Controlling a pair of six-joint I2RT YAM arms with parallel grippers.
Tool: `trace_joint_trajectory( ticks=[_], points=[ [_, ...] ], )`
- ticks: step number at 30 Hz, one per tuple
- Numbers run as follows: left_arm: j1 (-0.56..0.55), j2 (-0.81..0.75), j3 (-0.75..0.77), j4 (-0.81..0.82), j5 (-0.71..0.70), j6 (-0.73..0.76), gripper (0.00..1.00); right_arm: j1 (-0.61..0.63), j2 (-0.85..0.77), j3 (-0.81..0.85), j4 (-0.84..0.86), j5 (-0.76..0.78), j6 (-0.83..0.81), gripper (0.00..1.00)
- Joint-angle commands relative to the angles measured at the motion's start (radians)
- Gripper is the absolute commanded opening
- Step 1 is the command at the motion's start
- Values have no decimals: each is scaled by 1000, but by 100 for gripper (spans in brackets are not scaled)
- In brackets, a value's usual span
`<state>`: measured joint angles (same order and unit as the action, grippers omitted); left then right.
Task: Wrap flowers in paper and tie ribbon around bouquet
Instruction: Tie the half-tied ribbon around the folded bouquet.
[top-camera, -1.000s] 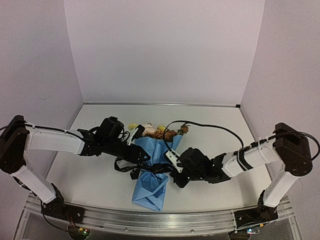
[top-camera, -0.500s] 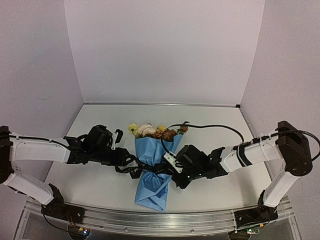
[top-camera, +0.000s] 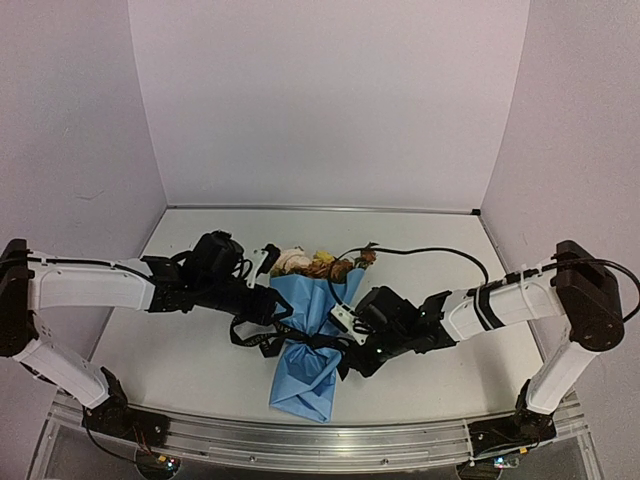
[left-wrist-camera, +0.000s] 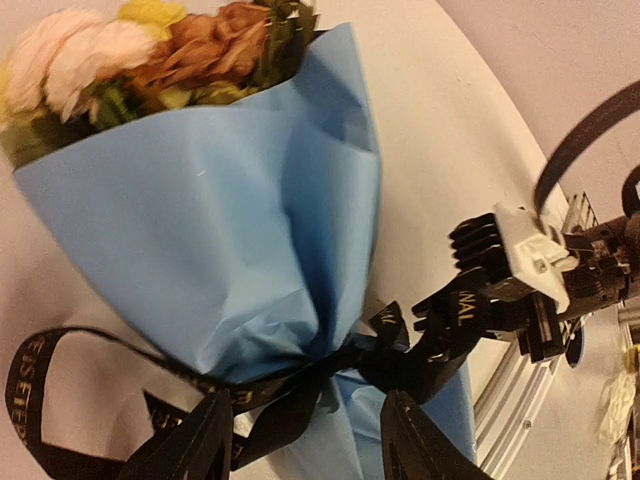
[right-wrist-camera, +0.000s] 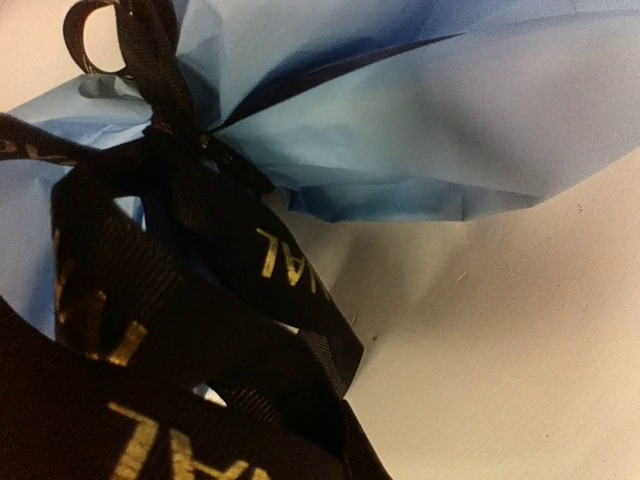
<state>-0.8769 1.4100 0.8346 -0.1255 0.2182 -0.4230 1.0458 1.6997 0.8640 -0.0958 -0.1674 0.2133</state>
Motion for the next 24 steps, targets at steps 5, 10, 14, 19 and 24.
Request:
trace_joint_trajectory(
  ticks=[5,10,14,19,24],
  points=[
    [-53,132,201,-54,125,254,56,-23,-108,-68,16,2,29,14],
    [-89,227,303,-128,143,328,57,-23,-127,-34,11,-61,26,5],
    [-89,190,270,-90,89,302,56,-24,-154,2,-14,-115,51,0],
    [-76,64,117,25,-37,185,57,-20,-152,152,-172,-228,66,0],
    [-42,-9,13,95,-69,76,57,27,-55,329,-322,-325,84,0]
  ],
)
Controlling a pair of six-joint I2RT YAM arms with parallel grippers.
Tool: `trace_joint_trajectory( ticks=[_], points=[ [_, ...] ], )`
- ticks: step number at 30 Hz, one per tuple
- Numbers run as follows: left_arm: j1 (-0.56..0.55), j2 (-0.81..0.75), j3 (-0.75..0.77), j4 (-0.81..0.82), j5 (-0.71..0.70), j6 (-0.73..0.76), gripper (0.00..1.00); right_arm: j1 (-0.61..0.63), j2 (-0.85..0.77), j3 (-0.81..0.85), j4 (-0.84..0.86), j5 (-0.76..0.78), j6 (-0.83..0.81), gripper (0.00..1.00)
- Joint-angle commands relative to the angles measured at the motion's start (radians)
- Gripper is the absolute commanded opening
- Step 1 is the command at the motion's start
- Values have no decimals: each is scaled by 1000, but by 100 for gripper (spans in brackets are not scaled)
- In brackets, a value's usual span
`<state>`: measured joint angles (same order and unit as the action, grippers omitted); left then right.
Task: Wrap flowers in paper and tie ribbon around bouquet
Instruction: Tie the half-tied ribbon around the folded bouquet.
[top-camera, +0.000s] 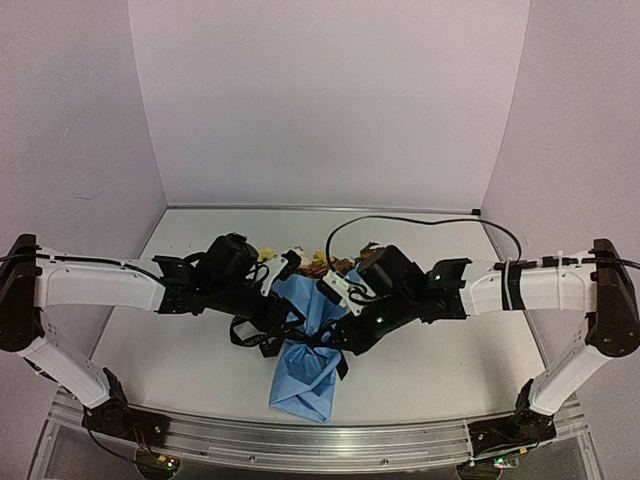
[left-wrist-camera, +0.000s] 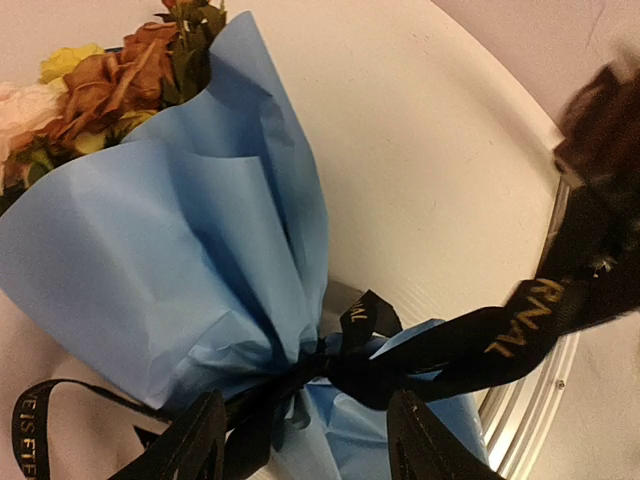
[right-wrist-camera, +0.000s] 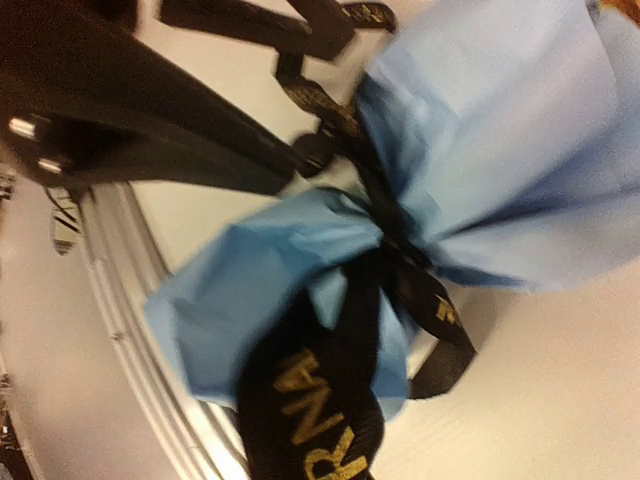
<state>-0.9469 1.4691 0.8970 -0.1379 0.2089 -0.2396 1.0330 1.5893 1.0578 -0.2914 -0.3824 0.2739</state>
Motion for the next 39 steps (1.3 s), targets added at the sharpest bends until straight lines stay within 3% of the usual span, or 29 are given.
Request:
trace_joint_trajectory(
  ticks=[1,6,19,23,31,39],
  points=[
    [37,-74,-58,121,-54,-118,57,52,81,156,-131,-118,29,0],
    [58,-39,-23,133,-5,-133,58,64,157,178,-117,-121,63,2],
    [68,29,-10,201,263,-38,54,76,56,142,-146,-299,3,42],
    [68,86,49,181,355,1,55,80,46,169,-181,-328,-4,41],
    [45,190,172,81,499,61,55,71,-66,110,-293,-244,-128,45],
    [31,230,217,-30,497,69,41,-8,-82,14,-207,-208,-131,40]
  ],
)
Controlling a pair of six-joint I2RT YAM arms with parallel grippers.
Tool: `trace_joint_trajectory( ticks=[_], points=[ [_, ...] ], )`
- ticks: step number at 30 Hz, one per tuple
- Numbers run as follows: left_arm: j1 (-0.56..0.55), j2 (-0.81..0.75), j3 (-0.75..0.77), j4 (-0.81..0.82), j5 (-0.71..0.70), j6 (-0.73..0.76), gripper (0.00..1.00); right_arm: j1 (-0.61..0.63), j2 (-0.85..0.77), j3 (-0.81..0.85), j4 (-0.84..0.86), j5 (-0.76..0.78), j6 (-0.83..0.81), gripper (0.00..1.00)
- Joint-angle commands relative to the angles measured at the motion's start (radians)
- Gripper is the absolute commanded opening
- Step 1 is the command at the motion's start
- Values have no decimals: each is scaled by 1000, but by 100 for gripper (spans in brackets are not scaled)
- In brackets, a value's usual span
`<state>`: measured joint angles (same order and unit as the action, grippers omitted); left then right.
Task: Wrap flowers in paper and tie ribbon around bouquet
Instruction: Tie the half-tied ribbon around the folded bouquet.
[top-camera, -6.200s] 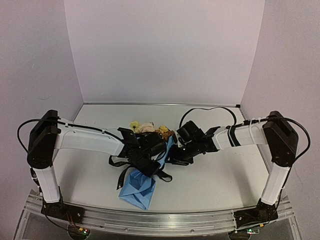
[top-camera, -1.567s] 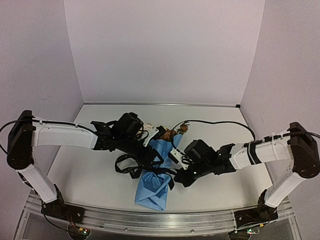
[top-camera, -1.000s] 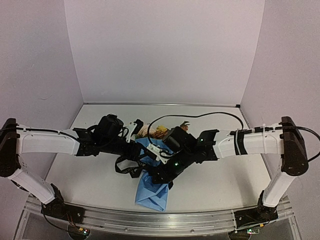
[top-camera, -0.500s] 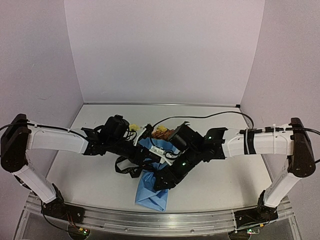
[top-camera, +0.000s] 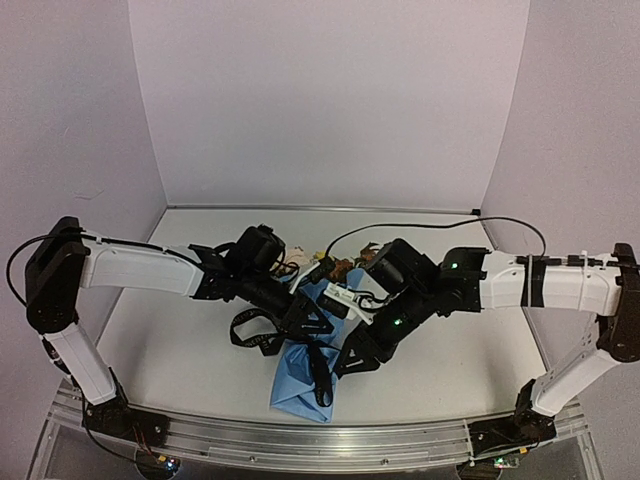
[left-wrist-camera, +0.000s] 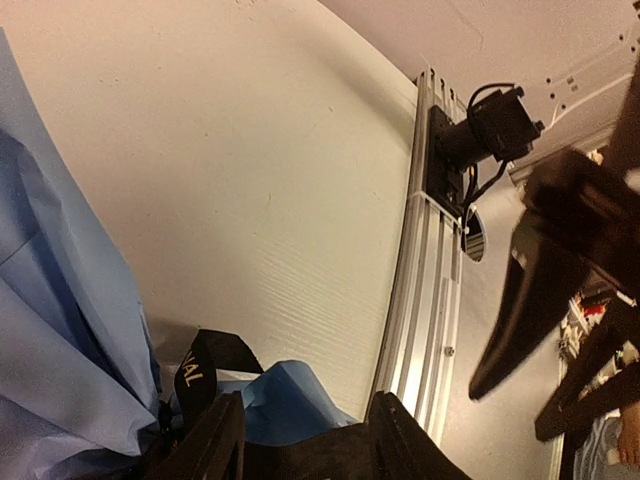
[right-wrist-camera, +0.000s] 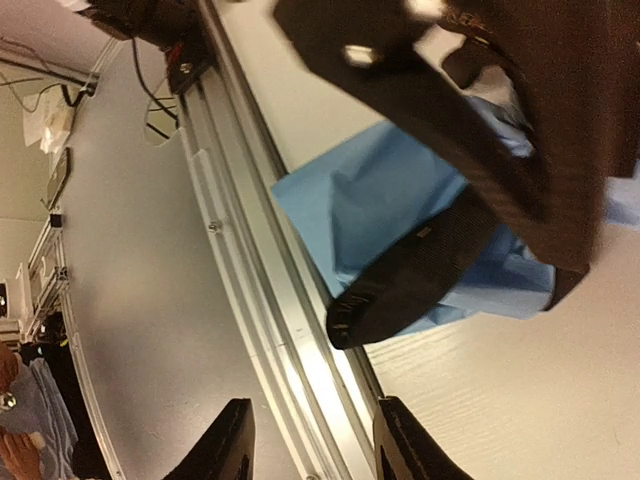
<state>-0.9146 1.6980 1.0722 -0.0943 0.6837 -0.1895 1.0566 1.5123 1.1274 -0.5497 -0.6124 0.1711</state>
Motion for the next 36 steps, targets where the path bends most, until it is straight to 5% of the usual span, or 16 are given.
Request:
trace_joint_trajectory(
  ticks=[1,4,12,16,26,36],
  points=[
    [-2,-4,37,-80,9,16,39,-37,-12,-86,106,8,-19,40],
    [6,-32,-6,-50,-35,-16,42,-41,-62,-144,172,-42,-57,48],
    [60,-64,-29,24,-148,-103,48,-41,-115,-86,18,-246,-135,54],
    [71,-96,-49,45,-133,-115,48,-61,-147,-108,-96,-87,-268,55],
    [84,-213,-178,89,-145,-184,48,-205,69,-326,554,295,-310,56],
    [116,-299,-257,90,-178,-234,48,-202,265,-212,670,228,-287,56]
  ],
)
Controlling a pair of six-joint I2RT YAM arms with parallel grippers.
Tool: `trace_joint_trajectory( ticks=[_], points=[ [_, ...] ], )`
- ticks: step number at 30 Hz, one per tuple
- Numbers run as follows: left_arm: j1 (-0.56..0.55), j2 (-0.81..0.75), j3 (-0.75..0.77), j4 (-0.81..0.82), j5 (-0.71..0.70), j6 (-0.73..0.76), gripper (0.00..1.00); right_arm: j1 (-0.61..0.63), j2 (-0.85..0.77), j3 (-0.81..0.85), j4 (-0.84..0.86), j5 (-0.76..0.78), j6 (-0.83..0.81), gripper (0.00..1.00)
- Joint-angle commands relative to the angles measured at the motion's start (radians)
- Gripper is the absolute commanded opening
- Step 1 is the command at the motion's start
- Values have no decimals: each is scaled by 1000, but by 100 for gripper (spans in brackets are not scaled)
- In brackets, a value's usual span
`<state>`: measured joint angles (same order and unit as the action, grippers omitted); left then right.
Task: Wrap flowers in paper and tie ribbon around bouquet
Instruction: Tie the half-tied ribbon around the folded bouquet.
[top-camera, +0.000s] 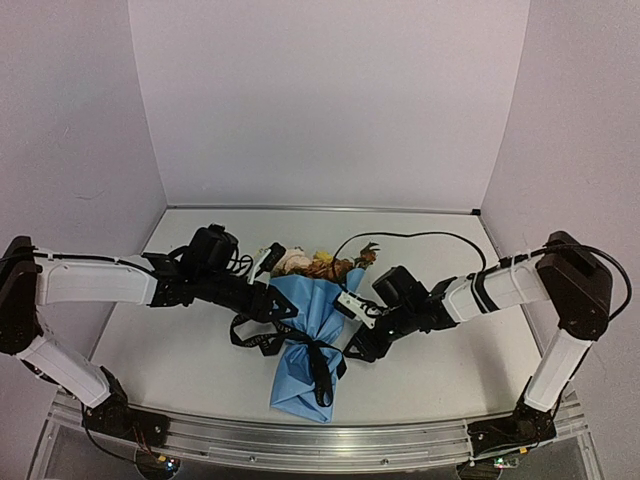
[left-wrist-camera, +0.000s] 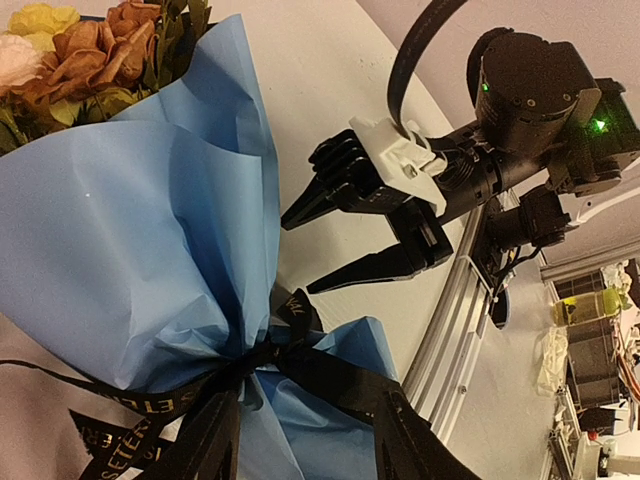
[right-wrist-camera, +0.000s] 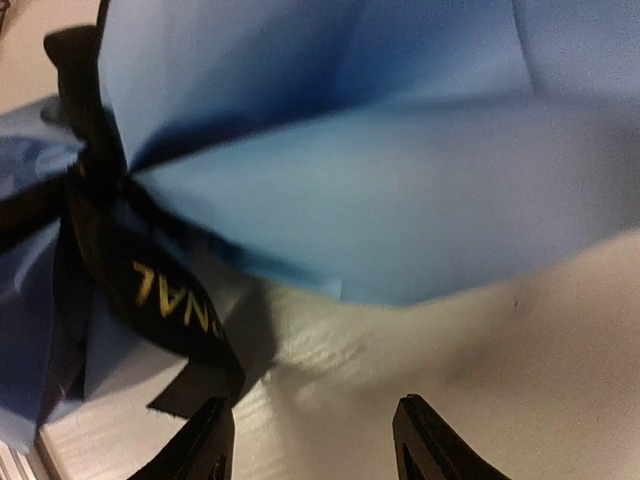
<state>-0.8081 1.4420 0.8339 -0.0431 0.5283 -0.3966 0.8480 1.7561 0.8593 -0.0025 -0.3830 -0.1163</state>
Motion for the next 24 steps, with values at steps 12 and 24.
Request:
trace_joint_trajectory(
  ticks=[12,24],
  points=[
    [24,-31,-51,74,-16,-52,48,41,-2,-1,140,-35,33,54],
    [24,-5,-53,82,-10,-59,47,55,-56,-54,141,-72,42,53]
  ],
)
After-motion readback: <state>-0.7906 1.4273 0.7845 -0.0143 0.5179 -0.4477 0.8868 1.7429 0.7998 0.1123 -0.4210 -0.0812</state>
